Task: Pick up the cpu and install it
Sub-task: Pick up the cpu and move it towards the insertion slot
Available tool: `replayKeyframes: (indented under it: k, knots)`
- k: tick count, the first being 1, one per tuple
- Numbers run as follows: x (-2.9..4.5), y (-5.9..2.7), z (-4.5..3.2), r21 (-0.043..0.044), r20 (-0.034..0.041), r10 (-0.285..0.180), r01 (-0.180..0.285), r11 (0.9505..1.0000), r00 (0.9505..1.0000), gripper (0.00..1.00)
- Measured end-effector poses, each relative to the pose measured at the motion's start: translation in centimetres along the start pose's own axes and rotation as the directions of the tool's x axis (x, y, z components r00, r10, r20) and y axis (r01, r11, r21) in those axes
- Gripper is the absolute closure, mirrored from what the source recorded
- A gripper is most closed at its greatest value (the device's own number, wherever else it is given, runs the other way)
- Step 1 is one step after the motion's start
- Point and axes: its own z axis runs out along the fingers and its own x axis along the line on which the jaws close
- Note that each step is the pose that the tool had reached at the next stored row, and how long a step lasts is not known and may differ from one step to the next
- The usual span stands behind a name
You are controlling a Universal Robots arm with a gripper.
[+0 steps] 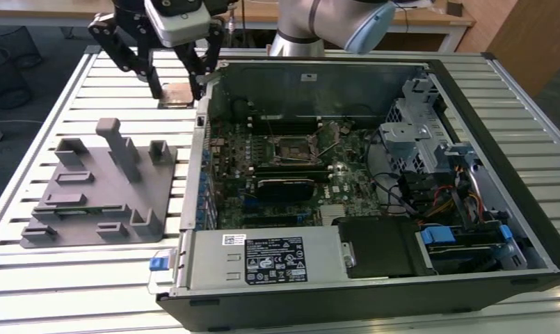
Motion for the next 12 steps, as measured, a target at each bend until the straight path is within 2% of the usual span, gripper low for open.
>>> replayKeyframes:
  k: [12]
  knots:
    - [-4.21,0.29,0.10,0.0000,0.0000,0.000,0.000,1.0000,1.0000,0.47]
